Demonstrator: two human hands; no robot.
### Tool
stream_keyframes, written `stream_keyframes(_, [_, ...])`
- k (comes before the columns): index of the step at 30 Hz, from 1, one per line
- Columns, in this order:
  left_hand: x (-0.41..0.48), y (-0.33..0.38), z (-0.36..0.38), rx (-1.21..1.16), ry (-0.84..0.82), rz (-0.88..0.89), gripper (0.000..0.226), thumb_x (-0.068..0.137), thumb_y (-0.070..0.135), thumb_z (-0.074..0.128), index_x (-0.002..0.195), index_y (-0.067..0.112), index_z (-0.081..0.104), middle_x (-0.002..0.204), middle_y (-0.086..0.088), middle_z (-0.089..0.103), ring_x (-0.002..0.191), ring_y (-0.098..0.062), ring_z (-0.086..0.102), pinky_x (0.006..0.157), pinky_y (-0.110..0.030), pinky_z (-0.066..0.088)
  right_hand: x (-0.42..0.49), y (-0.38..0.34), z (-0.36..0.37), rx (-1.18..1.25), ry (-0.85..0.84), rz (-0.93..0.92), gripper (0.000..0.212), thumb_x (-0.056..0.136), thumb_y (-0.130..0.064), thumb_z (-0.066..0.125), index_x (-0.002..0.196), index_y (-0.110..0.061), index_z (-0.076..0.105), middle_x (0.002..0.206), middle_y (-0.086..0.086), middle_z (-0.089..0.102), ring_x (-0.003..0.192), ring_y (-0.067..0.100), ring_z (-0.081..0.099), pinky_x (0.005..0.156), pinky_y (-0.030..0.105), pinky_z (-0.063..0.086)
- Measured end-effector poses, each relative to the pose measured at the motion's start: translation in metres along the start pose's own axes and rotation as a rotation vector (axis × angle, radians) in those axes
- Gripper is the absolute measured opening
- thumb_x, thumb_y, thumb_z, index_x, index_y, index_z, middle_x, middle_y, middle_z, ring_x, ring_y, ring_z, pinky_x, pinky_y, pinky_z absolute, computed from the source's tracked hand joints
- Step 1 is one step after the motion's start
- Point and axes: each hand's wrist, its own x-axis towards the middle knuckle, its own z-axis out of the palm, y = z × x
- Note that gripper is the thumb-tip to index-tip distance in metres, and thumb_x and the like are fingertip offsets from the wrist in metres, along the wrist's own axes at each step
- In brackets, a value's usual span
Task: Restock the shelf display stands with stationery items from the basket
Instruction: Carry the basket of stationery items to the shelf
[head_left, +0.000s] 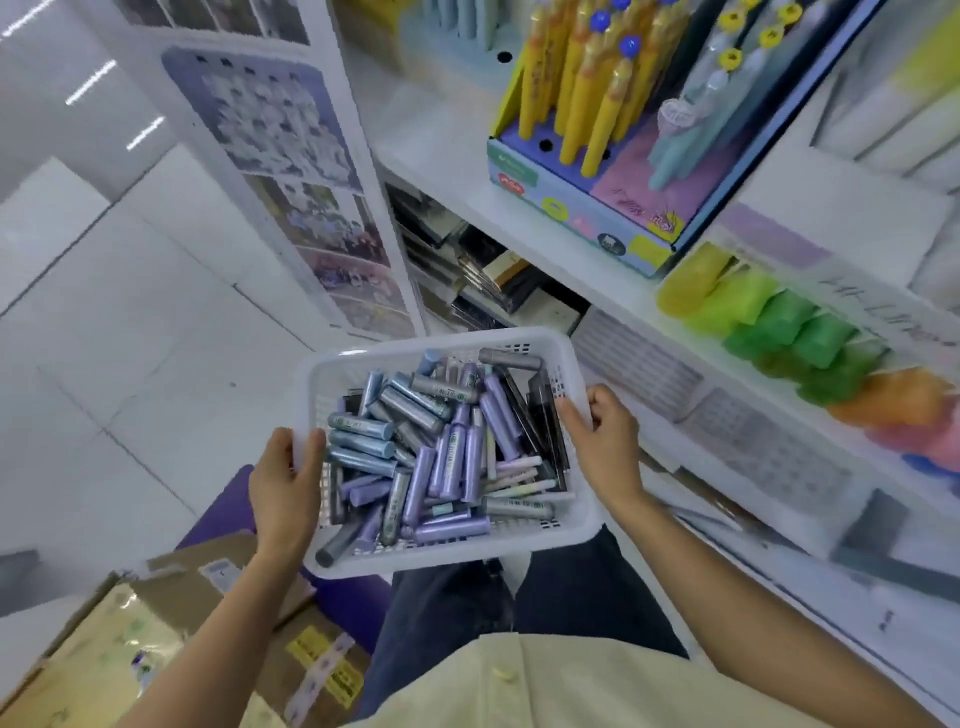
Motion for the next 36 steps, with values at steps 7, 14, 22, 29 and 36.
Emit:
stream_keyframes(7, [0.053, 0.026, 0.010, 0.063, -0.300, 0.238, 0.039, 0.099, 0.028, 0.053, 0.068, 0.012, 0.036, 0.059, -0.001, 0.036, 0.054, -0.014, 0.030, 0.051, -0.033, 0.028, -0.065, 0.016, 0.008, 0.141, 0.368, 0.159, 0.019, 0.093, -0.022, 0.064, 0.076, -0.017, 0.056, 0.063, -0.005, 0.055, 0.053, 0.000, 0.047, 0.053, 0.014, 0.035])
stream_keyframes(14, [0.030, 0.051, 0.074, 0.089, -0.513, 0.382, 0.039, 0.099, 0.027, 0.052, 0.074, 0.001, 0.041, 0.062, -0.012, 0.045, 0.055, -0.021, 0.036, 0.052, -0.033, 0.032, -0.116, 0.056, -0.033, 0.201, 0.590, 0.270, 0.032, 0.094, -0.021, 0.063, 0.078, 0.005, 0.053, 0.066, 0.020, 0.051, 0.059, 0.011, 0.044, 0.056, 0.024, 0.036])
stream_keyframes(22, [-0.058, 0.061, 0.167, 0.088, -0.584, 0.448, 0.039, 0.099, 0.024, 0.054, 0.066, 0.016, 0.035, 0.058, -0.004, 0.041, 0.053, -0.017, 0.036, 0.051, -0.033, 0.031, -0.157, 0.143, -0.115, 0.198, 0.673, 0.316, 0.029, 0.094, -0.020, 0.062, 0.070, -0.009, 0.049, 0.058, -0.005, 0.044, 0.048, 0.000, 0.038, 0.049, 0.013, 0.032])
stream_keyframes(29, [-0.114, 0.042, 0.230, 0.121, -0.610, 0.458, 0.037, 0.099, 0.027, 0.053, 0.068, 0.014, 0.037, 0.058, -0.009, 0.045, 0.052, -0.022, 0.039, 0.051, -0.033, 0.032, -0.176, 0.208, -0.161, 0.214, 0.673, 0.348, 0.026, 0.094, -0.018, 0.062, 0.075, -0.002, 0.052, 0.058, 0.004, 0.045, 0.049, 0.005, 0.036, 0.047, 0.019, 0.033])
stream_keyframes(36, [-0.089, -0.008, 0.301, 0.182, -0.644, 0.452, 0.040, 0.098, 0.030, 0.051, 0.069, 0.008, 0.038, 0.054, -0.010, 0.043, 0.050, -0.026, 0.039, 0.049, -0.035, 0.030, -0.146, 0.294, -0.123, 0.201, 0.695, 0.410, 0.022, 0.093, -0.019, 0.063, 0.075, -0.018, 0.052, 0.049, -0.012, 0.046, 0.043, 0.002, 0.042, 0.043, 0.015, 0.033])
